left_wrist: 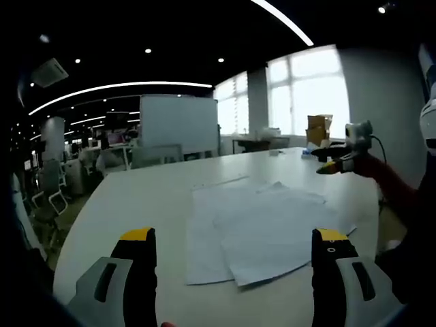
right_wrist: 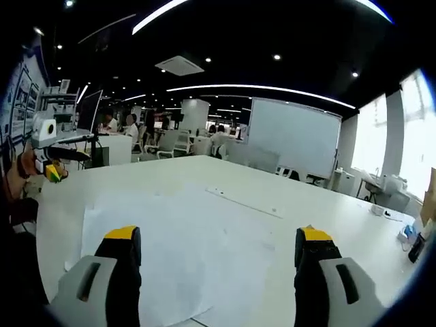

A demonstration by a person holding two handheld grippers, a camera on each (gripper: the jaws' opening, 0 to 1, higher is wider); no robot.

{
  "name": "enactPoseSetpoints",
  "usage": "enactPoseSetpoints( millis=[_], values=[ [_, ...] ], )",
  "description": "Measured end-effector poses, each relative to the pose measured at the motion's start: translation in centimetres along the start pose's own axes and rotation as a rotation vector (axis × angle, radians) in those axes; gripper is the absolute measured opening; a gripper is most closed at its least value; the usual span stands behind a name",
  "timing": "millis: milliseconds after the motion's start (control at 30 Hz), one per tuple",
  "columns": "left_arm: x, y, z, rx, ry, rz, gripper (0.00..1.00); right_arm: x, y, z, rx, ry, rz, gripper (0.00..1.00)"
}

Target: Organize the stack of printing papers by aligning and flattening the scattered papers on the table

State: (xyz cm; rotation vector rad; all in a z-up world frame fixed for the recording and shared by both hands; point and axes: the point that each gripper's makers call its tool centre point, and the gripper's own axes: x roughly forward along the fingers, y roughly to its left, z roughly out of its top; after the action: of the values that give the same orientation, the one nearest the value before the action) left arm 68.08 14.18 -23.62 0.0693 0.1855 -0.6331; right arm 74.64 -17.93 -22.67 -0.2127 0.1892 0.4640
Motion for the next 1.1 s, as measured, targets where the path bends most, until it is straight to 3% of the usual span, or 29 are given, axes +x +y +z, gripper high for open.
enactPoseSetpoints(
  millis=[800,1100],
  values=[
    [-0.1,-0.4,0.8,0.015,-0.021,0.001,0.97,2.0,-0.3,1.7,-0.002,-0.03,0.013,0.88],
    [-0.3,-0.3,0.9,0.019,-0.023,0.005,0.97,2.8,-0.4,1.3,-0.005,-0.022,0.005,0.88]
  ],
)
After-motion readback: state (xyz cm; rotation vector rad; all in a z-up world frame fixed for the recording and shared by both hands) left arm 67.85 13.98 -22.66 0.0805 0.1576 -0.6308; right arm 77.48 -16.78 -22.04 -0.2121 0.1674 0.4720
